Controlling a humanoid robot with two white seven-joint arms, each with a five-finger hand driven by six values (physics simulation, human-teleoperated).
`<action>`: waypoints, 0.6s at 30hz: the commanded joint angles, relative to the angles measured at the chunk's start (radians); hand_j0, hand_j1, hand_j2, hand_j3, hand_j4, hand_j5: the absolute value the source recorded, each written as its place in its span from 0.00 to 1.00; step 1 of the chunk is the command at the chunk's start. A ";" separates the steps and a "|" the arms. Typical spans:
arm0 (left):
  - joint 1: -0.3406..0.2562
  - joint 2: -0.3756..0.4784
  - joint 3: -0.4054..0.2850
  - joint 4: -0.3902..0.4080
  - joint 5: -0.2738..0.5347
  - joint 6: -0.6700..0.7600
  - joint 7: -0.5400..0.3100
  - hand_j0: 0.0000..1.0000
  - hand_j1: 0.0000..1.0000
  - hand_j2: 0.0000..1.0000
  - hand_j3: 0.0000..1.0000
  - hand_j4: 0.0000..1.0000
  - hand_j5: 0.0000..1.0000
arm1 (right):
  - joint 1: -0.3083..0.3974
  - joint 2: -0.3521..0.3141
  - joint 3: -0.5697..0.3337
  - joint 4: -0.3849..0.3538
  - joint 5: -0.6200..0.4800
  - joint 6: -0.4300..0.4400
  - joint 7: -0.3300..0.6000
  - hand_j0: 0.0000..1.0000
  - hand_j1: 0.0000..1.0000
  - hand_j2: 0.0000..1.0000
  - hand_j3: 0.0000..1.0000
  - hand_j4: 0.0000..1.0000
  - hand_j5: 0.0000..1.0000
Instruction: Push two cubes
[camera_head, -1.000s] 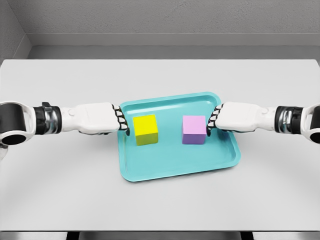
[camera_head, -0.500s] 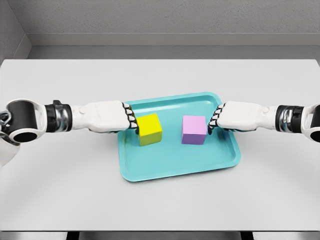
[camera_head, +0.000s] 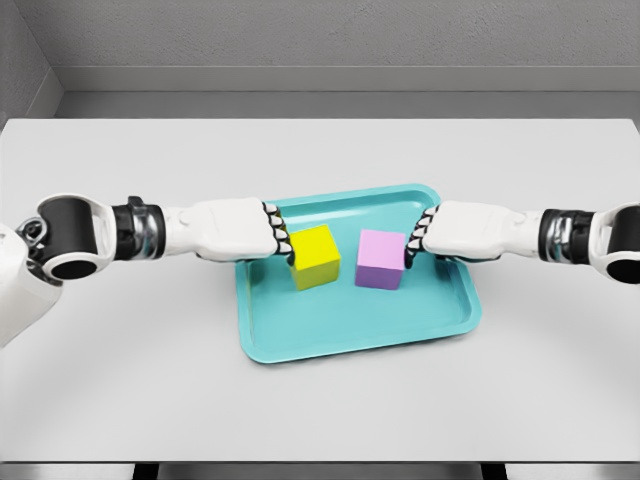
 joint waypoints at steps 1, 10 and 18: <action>0.000 -0.011 -0.001 0.004 -0.002 0.003 0.000 0.69 0.69 0.69 0.69 0.69 0.69 | 0.000 0.012 0.000 0.000 -0.001 0.001 0.000 0.60 0.60 0.60 0.60 0.60 0.60; -0.003 -0.011 0.002 0.036 -0.002 0.003 0.000 0.70 0.70 0.70 0.70 0.70 0.70 | -0.018 0.053 -0.001 0.053 0.004 0.001 0.003 0.60 0.60 0.60 0.60 0.60 0.60; -0.020 -0.034 0.002 0.067 -0.011 0.003 0.000 0.70 0.70 0.70 0.70 0.70 0.70 | -0.032 0.081 -0.001 0.069 0.004 0.001 0.003 0.60 0.60 0.60 0.60 0.60 0.60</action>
